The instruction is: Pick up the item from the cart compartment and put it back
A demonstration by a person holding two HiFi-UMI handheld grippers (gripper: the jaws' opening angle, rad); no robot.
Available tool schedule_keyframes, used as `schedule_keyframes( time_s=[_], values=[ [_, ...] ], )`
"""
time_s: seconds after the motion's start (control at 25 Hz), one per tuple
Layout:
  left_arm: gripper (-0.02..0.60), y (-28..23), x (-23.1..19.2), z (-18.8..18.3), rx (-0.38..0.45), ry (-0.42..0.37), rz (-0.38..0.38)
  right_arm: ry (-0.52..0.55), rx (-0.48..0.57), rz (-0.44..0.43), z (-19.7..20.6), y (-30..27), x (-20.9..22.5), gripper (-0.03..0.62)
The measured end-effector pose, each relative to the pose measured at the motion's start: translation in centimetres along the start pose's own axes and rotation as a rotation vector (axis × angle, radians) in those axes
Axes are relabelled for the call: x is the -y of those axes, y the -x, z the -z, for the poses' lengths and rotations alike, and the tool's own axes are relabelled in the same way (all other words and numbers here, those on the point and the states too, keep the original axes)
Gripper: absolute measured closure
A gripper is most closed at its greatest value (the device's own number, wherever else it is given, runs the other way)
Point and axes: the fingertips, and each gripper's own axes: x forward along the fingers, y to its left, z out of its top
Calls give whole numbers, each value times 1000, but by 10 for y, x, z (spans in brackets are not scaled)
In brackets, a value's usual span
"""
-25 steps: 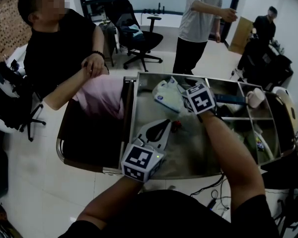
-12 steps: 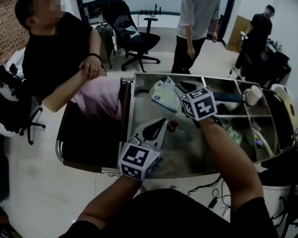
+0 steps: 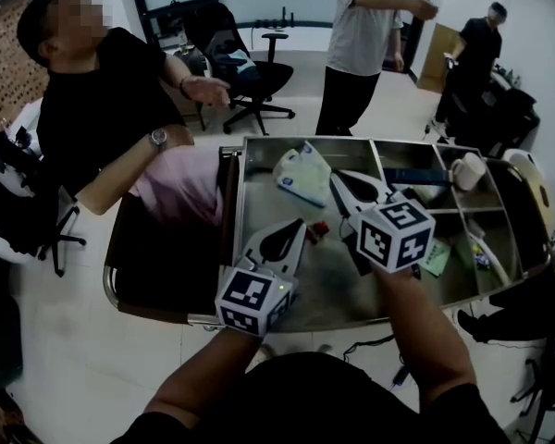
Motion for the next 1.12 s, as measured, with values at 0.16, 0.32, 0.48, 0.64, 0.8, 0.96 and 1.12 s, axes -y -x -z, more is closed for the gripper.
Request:
schedule_keyframes(
  time_s=[0.16,0.32,0.48,0.64,0.8,0.96,1.12],
  values=[
    [580,0,0,0,0,1,-3,-33,26,-10,1,17,-5,580],
    [580,0,-1,0,-1,2,-5,-61,57,-21,9,40,-11,580],
    [580,0,-1,1,-5,-1,-3,-48,59,-19,26,58,-19,580],
    [580,-1,-1,1,-8,-5,-4,-60,59,-18,41,67,-21,582],
    [580,-1,0,2,-13,-7,1,-82,66,-11,52,67,-17,582],
    [580,-3,3,4,-23,-13,9,-87,68,-2,59,64,-14,582],
    [580,-3,4,5,-28,-15,9,-96,61,-15,62,64,-14,582]
  ],
)
